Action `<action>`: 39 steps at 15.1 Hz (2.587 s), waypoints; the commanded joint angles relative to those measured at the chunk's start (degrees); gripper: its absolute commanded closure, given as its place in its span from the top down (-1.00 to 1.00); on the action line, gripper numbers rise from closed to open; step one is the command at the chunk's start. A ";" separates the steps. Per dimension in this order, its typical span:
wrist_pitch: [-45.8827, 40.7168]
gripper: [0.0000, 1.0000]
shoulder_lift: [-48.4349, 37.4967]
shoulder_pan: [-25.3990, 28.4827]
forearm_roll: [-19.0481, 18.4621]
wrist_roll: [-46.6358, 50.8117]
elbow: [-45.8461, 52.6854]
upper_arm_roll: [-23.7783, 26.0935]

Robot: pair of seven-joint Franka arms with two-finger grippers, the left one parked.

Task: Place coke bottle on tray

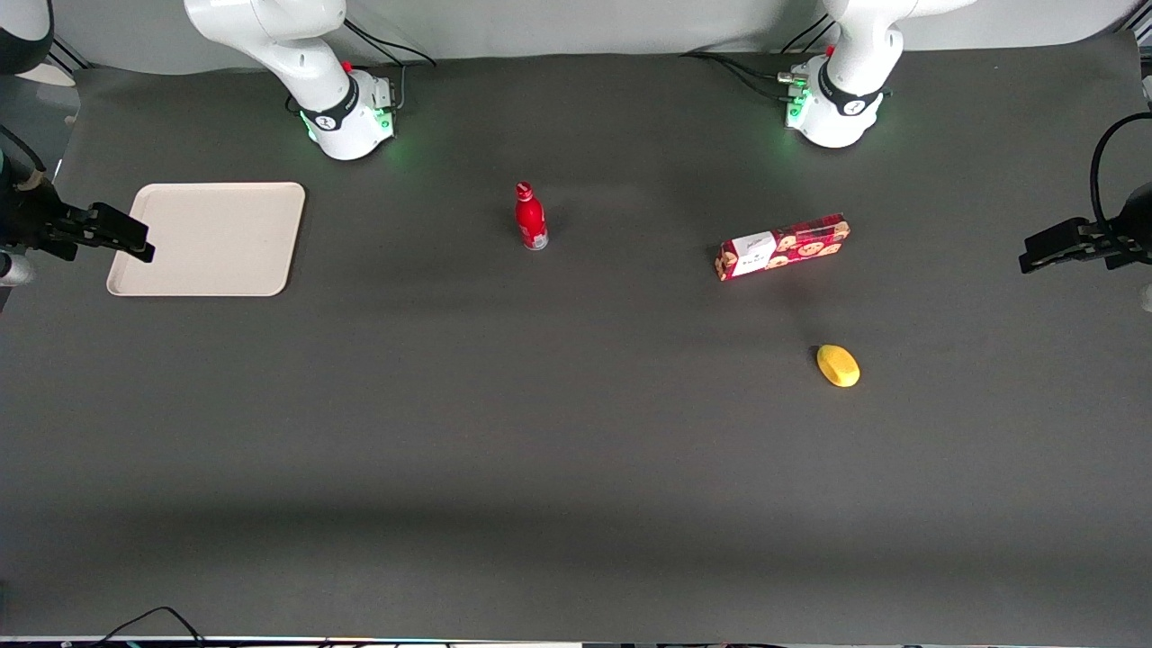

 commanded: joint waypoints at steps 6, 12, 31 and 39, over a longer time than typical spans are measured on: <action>-3.77 1.00 -1.79 -0.72 5.28 -0.66 1.33 0.36; -7.73 1.00 -5.21 -0.63 11.94 9.04 -2.26 7.54; 39.63 1.00 -2.50 -0.10 19.95 62.79 -37.33 52.21; 43.60 1.00 1.37 0.95 11.18 71.04 -41.21 53.79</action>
